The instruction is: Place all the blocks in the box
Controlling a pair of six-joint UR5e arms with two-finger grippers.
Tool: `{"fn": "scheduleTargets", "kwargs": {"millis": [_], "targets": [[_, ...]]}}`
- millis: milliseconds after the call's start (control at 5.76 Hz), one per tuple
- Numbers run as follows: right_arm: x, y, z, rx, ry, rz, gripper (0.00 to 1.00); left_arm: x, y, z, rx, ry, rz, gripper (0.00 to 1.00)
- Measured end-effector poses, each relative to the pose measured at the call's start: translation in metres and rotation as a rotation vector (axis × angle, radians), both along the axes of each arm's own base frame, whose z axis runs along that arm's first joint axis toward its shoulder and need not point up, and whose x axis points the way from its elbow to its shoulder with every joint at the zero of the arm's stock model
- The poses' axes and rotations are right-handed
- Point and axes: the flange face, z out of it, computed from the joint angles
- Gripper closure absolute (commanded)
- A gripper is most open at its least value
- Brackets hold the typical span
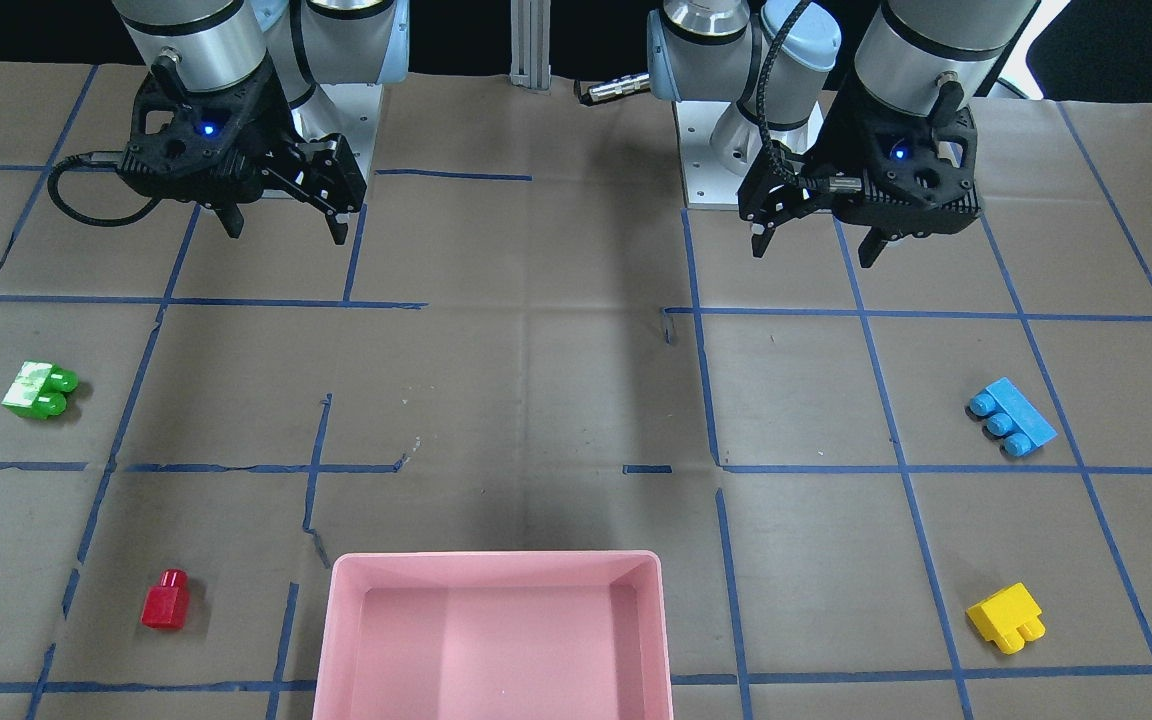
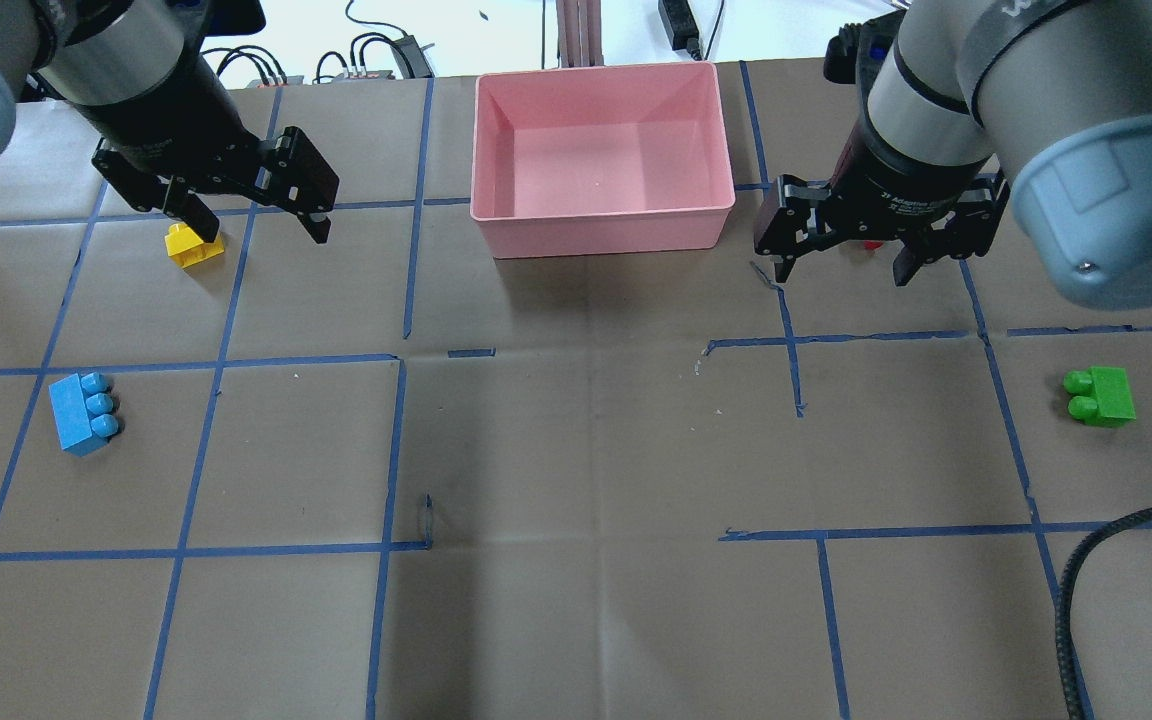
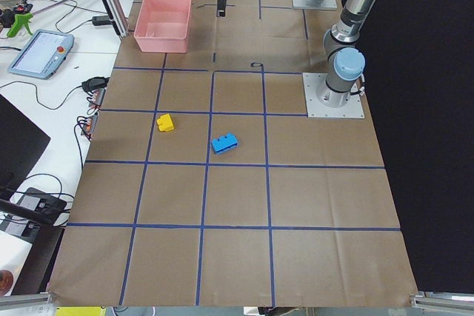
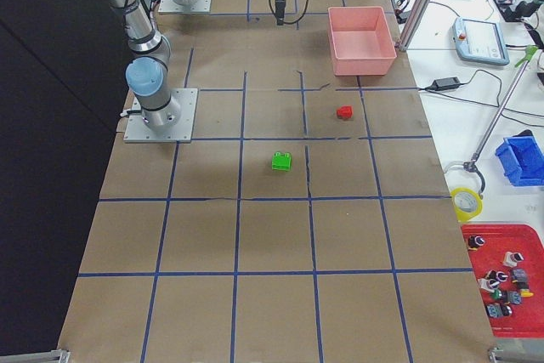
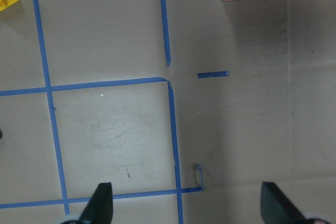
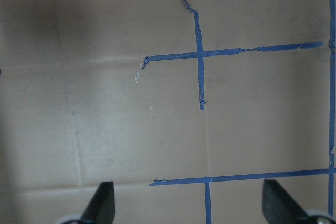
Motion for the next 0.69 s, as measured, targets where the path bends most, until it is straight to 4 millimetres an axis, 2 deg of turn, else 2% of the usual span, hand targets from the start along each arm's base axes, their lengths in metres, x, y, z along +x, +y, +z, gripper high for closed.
{"fn": "scheduleTargets", "kwargs": {"millis": [694], "targets": [[0.0001, -0.0004, -0.0005, 0.000, 0.000, 0.000, 0.00, 0.0008, -0.0018, -0.0008, -0.002, -0.001, -0.010, 0.00]]}}
